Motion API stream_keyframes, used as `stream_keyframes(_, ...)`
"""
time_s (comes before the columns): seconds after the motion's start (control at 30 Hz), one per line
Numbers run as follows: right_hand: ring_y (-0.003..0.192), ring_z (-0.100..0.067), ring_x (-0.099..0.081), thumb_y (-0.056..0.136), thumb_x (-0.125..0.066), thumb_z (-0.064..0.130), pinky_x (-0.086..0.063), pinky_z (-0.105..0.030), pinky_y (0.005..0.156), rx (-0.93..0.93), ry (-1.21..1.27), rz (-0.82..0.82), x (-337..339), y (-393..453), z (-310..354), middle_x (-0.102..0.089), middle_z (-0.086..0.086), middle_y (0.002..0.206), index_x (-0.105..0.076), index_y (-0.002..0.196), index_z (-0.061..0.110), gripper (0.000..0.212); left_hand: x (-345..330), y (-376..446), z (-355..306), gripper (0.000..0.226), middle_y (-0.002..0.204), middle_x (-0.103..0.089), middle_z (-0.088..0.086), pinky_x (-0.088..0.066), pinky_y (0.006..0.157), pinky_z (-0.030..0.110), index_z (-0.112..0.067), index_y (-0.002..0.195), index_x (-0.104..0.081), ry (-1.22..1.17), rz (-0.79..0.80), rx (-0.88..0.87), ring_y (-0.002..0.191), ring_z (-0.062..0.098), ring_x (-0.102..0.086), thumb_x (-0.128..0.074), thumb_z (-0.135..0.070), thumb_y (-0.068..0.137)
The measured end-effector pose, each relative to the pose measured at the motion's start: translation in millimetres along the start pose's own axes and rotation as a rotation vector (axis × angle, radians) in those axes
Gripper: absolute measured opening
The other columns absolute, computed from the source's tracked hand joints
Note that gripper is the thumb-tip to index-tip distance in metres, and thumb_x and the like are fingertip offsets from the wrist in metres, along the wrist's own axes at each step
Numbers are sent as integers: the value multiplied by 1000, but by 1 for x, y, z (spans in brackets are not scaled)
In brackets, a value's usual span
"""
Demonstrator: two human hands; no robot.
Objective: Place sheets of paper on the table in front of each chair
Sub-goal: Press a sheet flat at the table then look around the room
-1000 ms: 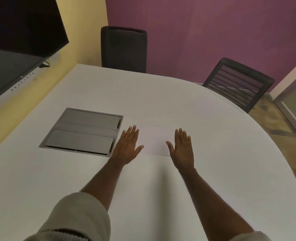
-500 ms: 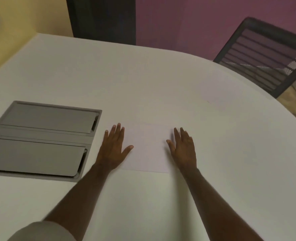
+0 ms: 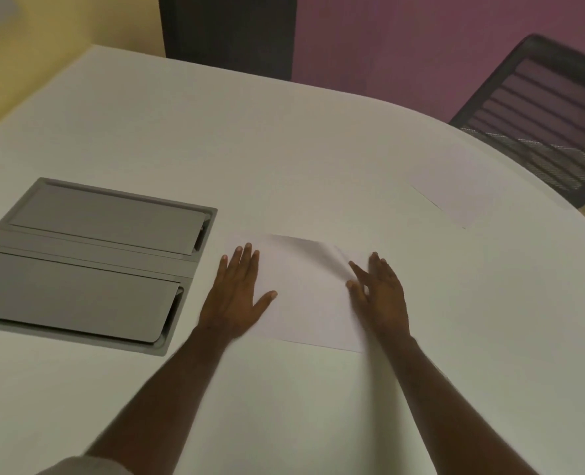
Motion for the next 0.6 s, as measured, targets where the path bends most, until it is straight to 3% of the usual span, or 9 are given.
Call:
stream_keyframes(0.1, 111, -24, -64, 95, -60, 18, -48, -39, 102, 63, 257, -88, 25, -11, 25, -71, -3, 122, -63, 134, 33, 42, 18, 1, -2, 93, 168, 18, 7, -1, 128, 47, -15, 160, 9, -238, -62, -12, 156, 21, 15, -31, -70, 95)
stream_keyframes(0.2, 87, -13, -63, 95, -59, 8, -48, -22, 82, 129, 500, -98, 53, -27, 58, -69, 10, 92, -64, 132, 41, 50, 63, 6, -2, 106, 169, 11, 6, 5, 127, 45, -15, 161, 2, -406, -153, -16, 156, 22, 13, -52, -69, 88)
stream_keyframes(0.27, 84, -14, -62, 97, -57, 11, -45, -17, 76, 238, 567, -115, 82, -40, 87, -69, 10, 93, -63, 134, 39, 46, 107, 9, -7, 94, 166, -26, 6, 0, 126, 52, -12, 156, -31, -375, -216, -109, 157, 24, -5, -62, -64, 84)
stream_keyframes(0.33, 98, -10, -67, 98, -59, 14, -47, -14, 80, 322, 615, -135, 116, -53, 114, -72, 16, 113, -60, 137, 38, 46, 153, 2, -11, 55, 132, -68, 2, -13, 125, 49, -12, 125, -69, -371, -280, -188, 144, 21, -42, -77, -47, 82)
stream_keyframes(0.37, 106, -5, -67, 98, -62, 14, -48, -13, 83, 328, 639, -140, 133, -57, 126, -70, 21, 120, -57, 140, 38, 49, 173, -3, -7, 38, 113, -76, 1, -24, 121, 37, -12, 107, -76, -428, -283, -175, 128, 20, -59, -82, -38, 80)
stream_keyframes(0.4, 101, 0, -67, 97, -65, 13, -48, -11, 81, 318, 648, -145, 148, -60, 135, -70, 26, 114, -53, 142, 40, 54, 189, -9, -1, 28, 99, -79, 2, -37, 108, 25, -12, 96, -79, -516, -244, -124, 109, 20, -69, -85, -33, 79)
stream_keyframes(0.43, 83, 2, -63, 95, -68, 13, -46, -10, 72, 300, 638, -152, 162, -61, 145, -69, 26, 94, -50, 144, 42, 60, 201, -17, 5, 24, 90, -79, 3, -48, 89, 22, -12, 90, -79, -603, -171, -58, 91, 19, -73, -85, -32, 79)
stream_keyframes(0.5, 59, -1, -46, 89, -73, 13, -37, -11, 60, 264, 611, -155, 189, -60, 167, -53, 16, 66, -51, 143, 42, 66, 224, -40, 15, 22, 81, -77, 6, -52, 64, 26, -14, 86, -79, -703, -36, 38, 72, 17, -72, -86, -34, 78)
stream_keyframes(0.6, 67, -7, -65, 82, -80, 12, -46, -16, 70, 168, 681, -34, 216, -57, 208, -73, 11, 77, -71, 122, 31, 45, 260, -85, 30, 21, 81, -78, 4, -58, 63, 38, -18, 87, -81, -757, 23, 102, 73, 20, -75, -88, -34, 75)
Point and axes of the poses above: each hand's wrist, its own y-axis towards the middle knuckle, its own x-axis out of the back of the hand, z = x × y, the point moved 9 cm from there along y, towards the middle knuckle
